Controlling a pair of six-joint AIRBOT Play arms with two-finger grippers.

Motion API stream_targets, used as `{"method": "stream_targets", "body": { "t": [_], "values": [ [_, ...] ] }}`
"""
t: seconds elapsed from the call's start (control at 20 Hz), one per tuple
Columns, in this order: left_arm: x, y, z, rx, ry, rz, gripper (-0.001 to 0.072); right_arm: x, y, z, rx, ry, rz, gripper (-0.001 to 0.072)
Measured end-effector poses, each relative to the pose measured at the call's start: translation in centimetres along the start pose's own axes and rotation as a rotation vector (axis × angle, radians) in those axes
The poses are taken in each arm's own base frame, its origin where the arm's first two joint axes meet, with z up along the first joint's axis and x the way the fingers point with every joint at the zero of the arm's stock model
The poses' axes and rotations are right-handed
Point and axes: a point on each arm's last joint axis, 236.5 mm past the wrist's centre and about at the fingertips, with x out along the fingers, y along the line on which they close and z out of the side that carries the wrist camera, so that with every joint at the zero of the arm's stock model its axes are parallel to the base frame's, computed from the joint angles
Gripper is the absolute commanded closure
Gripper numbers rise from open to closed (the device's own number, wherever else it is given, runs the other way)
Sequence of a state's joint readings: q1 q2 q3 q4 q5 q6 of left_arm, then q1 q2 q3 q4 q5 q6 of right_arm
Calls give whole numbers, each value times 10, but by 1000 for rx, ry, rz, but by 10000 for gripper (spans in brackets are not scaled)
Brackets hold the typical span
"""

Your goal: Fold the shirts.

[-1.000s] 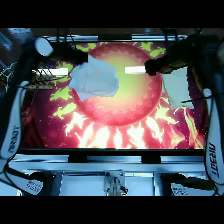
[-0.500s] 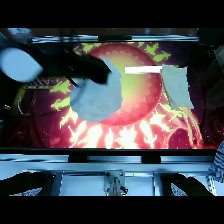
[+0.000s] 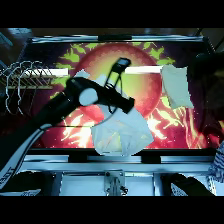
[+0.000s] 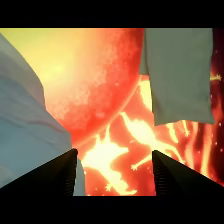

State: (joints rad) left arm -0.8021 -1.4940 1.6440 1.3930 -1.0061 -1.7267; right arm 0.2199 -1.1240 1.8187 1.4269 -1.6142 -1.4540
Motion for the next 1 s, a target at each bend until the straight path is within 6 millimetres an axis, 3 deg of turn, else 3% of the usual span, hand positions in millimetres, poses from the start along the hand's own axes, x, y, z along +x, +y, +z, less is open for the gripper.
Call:
{"method": "stream_targets", "body": {
  "t": [0.15,0.25,0.35,0.45,0.6,0.75,0.85,1.0],
  "values": [
    [-22,84,3,-110,41,130,5,51,20,-38,-23,178,50,128],
    [-28,127,-22,-180,144,177,5,86,38,-70,-35,303,108,128],
    [-28,156,-62,-233,272,198,5,116,56,-107,-40,427,169,128],
    [-22,161,-105,-280,391,173,5,140,71,-141,-34,529,220,128],
    [-5,140,-162,-336,513,90,6,164,90,-183,-40,641,266,128],
    [14,115,-201,-351,568,35,39,174,110,-209,-81,696,295,128],
    [22,108,-213,-357,572,26,49,177,125,-217,-119,699,312,128],
    [29,104,-221,-370,566,20,310,182,144,-228,-159,711,336,128]
  ]
}}
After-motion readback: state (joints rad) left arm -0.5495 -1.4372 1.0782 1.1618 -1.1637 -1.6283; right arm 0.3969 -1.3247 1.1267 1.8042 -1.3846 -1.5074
